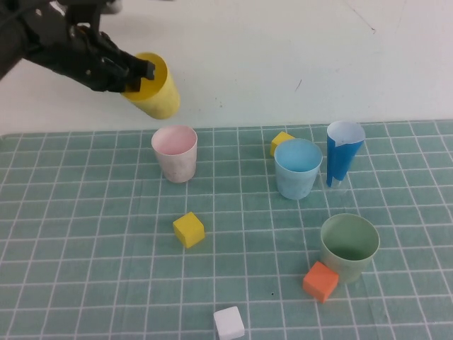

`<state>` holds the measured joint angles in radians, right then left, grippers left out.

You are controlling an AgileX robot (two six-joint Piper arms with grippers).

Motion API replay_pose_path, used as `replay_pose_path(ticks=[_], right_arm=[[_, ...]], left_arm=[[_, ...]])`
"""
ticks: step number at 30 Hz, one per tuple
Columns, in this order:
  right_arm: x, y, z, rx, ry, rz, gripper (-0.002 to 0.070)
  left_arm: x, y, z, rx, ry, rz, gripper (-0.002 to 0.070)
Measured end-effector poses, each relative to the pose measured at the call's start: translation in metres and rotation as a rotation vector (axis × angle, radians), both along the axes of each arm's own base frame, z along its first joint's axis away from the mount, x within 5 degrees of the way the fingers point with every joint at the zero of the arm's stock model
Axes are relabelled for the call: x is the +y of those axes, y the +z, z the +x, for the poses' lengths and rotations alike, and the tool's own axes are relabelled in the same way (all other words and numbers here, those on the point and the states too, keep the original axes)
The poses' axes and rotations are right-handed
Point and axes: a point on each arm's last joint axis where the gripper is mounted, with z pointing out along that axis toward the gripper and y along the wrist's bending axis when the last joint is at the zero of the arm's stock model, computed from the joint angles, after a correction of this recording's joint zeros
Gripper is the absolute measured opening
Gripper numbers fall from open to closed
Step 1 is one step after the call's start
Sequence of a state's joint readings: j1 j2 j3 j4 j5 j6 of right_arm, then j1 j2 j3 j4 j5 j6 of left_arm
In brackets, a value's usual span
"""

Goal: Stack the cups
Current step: Place the yellow cup on the pink cup, then pick up the green cup

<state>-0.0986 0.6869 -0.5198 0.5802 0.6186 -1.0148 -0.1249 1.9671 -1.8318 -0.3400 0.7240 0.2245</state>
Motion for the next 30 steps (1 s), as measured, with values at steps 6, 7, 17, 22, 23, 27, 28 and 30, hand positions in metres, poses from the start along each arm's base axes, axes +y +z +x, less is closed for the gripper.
replay_pose_path(ticks=[6,7,17,22,23,27,28,30], right_arm=[[0.000,0.000,0.000,-0.002,-0.002,0.004,-0.0002],[0.000,0.000,0.000,-0.002,-0.002,0.004,-0.0002],[0.000,0.001,0.000,-0.006,0.001,0.005,-0.0002],[0.003,0.003,0.001,-0.016,0.005,0.059,-0.0002],[0.004,0.003,0.002,-0.016,0.003,0.074,-0.0003],[0.004,0.010,0.011,-0.002,0.007,0.096,-0.0003],[0.005,0.013,0.014,0.010,0.020,0.099,-0.0002],[0.007,0.020,0.026,0.064,0.064,0.106,-0.0003]], left_arm=[[-0.011,-0.033,0.022,0.095,-0.042,0.022,0.0020],[-0.014,-0.037,0.023,0.105,-0.050,0.028,0.0020],[-0.038,-0.050,0.022,0.100,-0.118,0.160,0.0182],[-0.034,-0.037,0.025,0.079,-0.061,0.188,0.0291],[-0.032,-0.031,0.026,0.070,-0.044,0.206,0.0268],[-0.020,0.000,0.024,0.035,0.026,0.307,0.0073],[-0.018,0.013,0.020,0.015,0.036,0.316,0.0048],[-0.015,0.041,0.010,-0.040,0.051,0.313,0.0023]])
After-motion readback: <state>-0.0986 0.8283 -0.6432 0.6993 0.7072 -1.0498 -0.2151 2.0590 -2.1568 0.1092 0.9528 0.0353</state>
